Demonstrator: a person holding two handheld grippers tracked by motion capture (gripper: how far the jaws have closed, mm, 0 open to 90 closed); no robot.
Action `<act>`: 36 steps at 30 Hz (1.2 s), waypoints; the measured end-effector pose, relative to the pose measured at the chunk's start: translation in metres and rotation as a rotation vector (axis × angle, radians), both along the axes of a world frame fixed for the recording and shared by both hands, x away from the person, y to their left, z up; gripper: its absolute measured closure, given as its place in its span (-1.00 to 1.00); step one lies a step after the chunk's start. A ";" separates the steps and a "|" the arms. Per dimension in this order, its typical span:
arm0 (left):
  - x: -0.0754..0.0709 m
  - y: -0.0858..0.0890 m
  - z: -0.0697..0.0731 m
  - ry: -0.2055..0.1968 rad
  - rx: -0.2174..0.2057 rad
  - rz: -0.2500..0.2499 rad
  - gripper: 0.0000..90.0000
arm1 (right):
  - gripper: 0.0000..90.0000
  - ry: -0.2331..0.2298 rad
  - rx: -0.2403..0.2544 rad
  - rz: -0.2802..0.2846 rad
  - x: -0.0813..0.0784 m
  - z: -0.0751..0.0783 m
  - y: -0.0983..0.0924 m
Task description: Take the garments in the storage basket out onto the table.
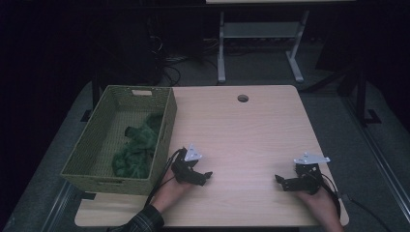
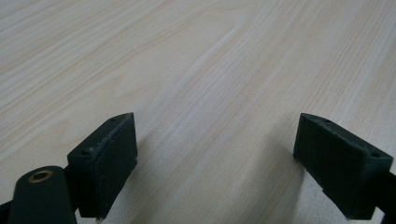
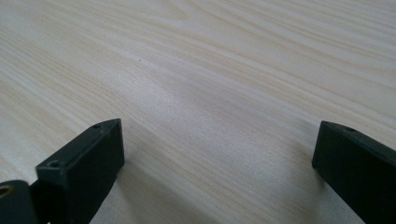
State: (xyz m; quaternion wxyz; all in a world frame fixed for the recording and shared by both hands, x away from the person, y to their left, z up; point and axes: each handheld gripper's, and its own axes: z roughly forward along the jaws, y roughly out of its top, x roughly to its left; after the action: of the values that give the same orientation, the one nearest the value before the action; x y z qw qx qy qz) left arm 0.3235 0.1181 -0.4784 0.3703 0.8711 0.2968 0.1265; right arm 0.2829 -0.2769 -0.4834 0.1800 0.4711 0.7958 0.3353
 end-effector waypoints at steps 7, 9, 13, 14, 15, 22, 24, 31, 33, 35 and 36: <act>0.000 0.000 0.000 0.000 -0.001 -0.007 -0.72 | -0.95 0.000 0.000 0.000 0.000 0.000 0.000; 0.001 0.000 0.001 0.007 0.007 -0.017 -0.72 | -0.95 0.000 0.000 0.000 0.000 0.000 0.000; 0.001 0.000 0.003 0.017 0.025 -0.034 -0.72 | -0.95 0.000 0.000 0.000 0.000 0.000 0.000; 0.001 0.000 0.003 0.018 0.033 -0.041 -0.72 | -0.95 0.000 0.000 0.000 0.000 0.000 0.000; 0.001 0.000 0.004 0.023 0.036 -0.042 -0.72 | -0.95 0.000 0.000 0.000 0.000 0.000 0.000; 0.003 0.000 0.007 0.049 0.035 -0.050 -0.71 | -0.95 0.000 0.000 0.000 0.000 0.000 0.000; 0.002 -0.001 0.009 0.047 0.045 -0.051 -0.71 | -0.95 0.000 0.000 0.000 0.000 0.000 0.000; 0.002 0.000 0.015 0.046 0.043 -0.067 -0.70 | -0.95 0.000 0.000 0.000 0.000 0.000 0.000; 0.002 0.000 0.018 0.040 0.039 -0.069 -0.70 | -0.95 0.000 0.000 0.000 0.000 0.000 0.000; 0.001 0.000 0.021 0.036 0.037 -0.073 -0.70 | -0.95 0.000 0.000 0.002 0.000 0.000 0.000; 0.001 0.000 0.022 0.034 0.038 -0.074 -0.70 | -0.95 0.000 -0.001 0.005 0.000 0.000 0.000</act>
State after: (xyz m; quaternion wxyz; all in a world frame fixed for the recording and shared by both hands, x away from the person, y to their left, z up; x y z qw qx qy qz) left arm 0.3246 0.1183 -0.4566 0.3529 0.8904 0.2680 0.1036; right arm 0.2832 -0.2772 -0.4834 0.1794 0.4691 0.7972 0.3351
